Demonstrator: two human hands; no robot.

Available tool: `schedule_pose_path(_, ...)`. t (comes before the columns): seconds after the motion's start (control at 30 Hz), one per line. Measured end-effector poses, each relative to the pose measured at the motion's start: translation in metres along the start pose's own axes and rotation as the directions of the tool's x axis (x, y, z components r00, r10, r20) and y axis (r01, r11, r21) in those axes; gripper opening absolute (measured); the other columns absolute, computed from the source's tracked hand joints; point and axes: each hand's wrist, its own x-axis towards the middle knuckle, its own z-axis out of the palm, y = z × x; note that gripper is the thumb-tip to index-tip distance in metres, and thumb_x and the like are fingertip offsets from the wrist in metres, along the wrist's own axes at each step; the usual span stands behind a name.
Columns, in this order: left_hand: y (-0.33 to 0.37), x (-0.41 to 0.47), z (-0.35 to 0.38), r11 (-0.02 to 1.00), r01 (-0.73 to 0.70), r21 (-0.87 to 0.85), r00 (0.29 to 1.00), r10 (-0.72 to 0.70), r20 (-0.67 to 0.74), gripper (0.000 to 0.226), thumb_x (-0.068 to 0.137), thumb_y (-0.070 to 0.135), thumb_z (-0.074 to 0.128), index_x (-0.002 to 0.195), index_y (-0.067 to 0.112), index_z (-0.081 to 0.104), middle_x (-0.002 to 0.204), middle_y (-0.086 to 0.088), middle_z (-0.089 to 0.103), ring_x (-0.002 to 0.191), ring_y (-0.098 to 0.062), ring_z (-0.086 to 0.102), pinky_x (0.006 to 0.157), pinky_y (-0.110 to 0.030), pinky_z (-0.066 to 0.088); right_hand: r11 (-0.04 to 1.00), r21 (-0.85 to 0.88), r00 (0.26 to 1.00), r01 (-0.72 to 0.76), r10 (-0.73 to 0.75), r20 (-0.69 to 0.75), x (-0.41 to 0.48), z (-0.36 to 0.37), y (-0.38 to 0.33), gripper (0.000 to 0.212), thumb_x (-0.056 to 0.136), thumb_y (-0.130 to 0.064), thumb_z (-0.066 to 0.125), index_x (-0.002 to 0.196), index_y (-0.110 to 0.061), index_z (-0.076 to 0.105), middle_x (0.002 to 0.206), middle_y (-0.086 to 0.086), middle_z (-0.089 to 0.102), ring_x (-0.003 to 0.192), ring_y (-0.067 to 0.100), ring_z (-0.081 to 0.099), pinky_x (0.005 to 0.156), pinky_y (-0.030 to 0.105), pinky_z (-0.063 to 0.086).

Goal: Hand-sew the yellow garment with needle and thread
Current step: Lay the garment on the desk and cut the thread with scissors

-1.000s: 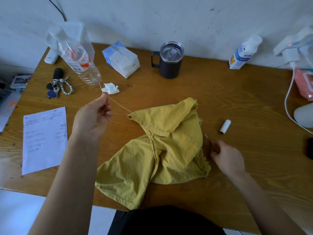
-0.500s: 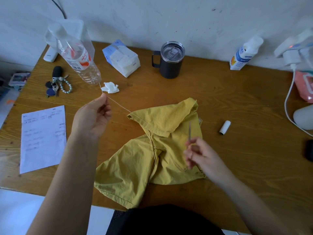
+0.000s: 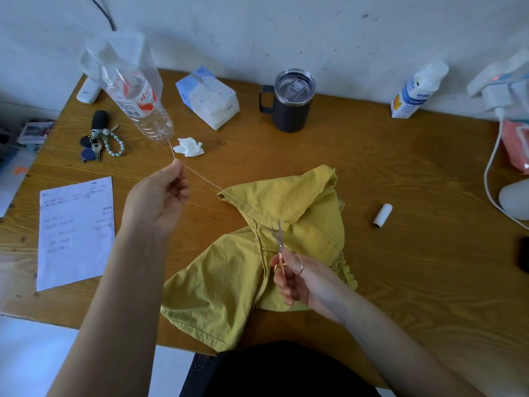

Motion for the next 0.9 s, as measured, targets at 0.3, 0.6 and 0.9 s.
schedule_pose_path(0.3,0.002,0.003,-0.004,1.0,0.001,-0.017,1.0,-0.001,0.003,0.01,0.091,0.011,0.061,0.082,0.008,0.062,0.058,0.003,0.061,0.053,-0.005,0.055,0.048,-0.014,0.043,0.999,0.029,0.998,0.031,-0.029,-0.065,0.013,-0.001,-0.003,0.04,0.085,-0.045,0.049,0.091,-0.005,0.05,0.057,-0.001,0.049,0.05,0.012,0.042,0.045,0.022,0.036)
schedule_pose_path(0.6,0.001,0.005,-0.005,1.0,-0.005,-0.015,1.0,0.005,0.016,0.01,0.091,0.012,0.06,0.082,0.009,0.061,0.057,0.004,0.061,0.053,-0.004,0.055,0.048,-0.013,0.043,0.998,0.021,0.996,0.059,-0.058,-0.065,0.018,-0.004,-0.007,0.038,0.083,-0.045,0.05,0.085,-0.008,0.05,0.056,-0.003,0.047,0.048,0.009,0.04,0.043,0.019,0.034)
schedule_pose_path(0.9,0.0,0.003,-0.002,1.0,-0.01,-0.016,1.0,0.011,0.021,0.013,0.093,0.011,0.058,0.081,0.008,0.062,0.056,0.005,0.062,0.052,-0.003,0.055,0.049,-0.013,0.042,0.997,-0.016,0.993,0.081,-0.082,-0.084,0.017,-0.004,-0.008,0.029,0.085,-0.037,0.051,0.083,-0.009,0.046,0.053,-0.007,0.041,0.045,0.006,0.033,0.04,0.016,0.027)
